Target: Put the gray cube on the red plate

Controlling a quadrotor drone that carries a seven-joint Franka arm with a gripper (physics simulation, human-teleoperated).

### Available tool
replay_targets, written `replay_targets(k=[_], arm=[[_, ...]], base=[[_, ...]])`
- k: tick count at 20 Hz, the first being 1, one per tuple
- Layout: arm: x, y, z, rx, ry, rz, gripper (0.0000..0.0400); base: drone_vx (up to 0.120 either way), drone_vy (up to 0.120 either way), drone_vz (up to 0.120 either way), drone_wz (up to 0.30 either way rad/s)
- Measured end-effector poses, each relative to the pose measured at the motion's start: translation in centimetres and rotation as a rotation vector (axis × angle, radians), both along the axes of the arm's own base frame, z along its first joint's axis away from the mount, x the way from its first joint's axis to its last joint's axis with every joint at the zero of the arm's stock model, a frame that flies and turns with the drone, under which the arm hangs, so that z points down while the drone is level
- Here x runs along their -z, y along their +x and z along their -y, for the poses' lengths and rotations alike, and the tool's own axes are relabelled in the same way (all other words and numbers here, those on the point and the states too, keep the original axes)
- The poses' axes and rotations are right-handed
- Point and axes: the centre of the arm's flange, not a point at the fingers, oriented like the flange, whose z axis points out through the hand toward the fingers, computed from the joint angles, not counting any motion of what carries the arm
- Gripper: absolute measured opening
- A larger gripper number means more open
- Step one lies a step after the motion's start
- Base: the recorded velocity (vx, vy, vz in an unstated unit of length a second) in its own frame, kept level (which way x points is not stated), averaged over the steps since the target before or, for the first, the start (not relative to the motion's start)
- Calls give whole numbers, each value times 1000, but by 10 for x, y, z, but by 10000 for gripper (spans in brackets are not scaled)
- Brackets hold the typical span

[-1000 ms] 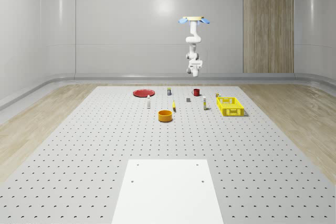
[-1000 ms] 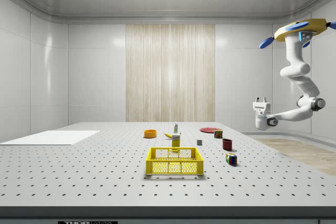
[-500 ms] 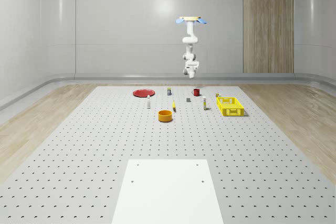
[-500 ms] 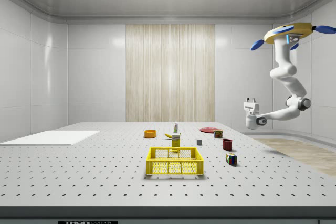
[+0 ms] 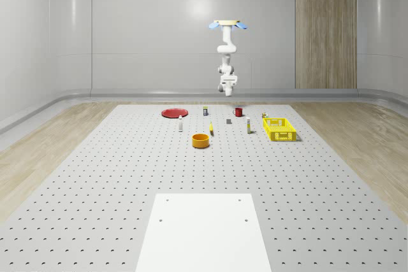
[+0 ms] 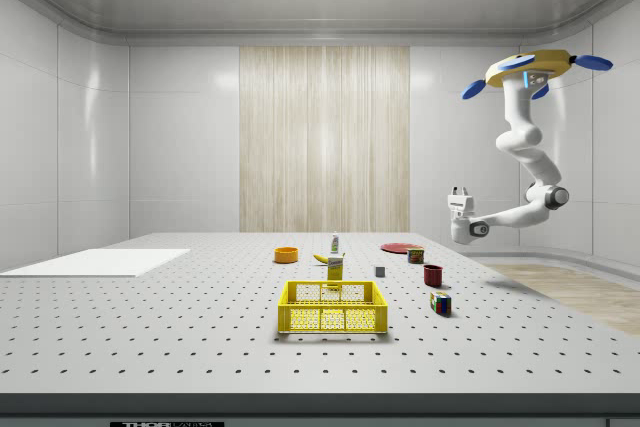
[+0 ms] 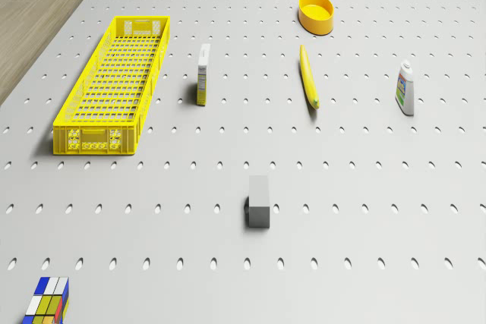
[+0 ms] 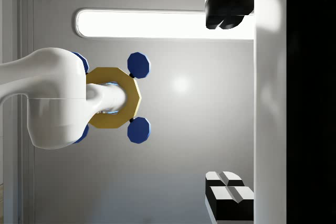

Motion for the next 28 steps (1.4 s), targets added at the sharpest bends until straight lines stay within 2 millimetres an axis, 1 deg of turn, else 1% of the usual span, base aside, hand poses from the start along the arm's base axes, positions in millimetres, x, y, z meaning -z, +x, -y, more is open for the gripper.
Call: replay_targets(k=[9,16,21,26,28], arm=[[0,-1,-1,0,-11,7,400],[0,-1,-4,1,-44,12,400],[1,-2,-11,2,-107,16,400],[3,-2,-25,5,-252,19,400],[6,-2,-34,8,-353,21,400]], base=[[120,-116,0,0],[120,0,0,0],[120,0,0,0],[120,0,0,0],[120,0,-100,0]])
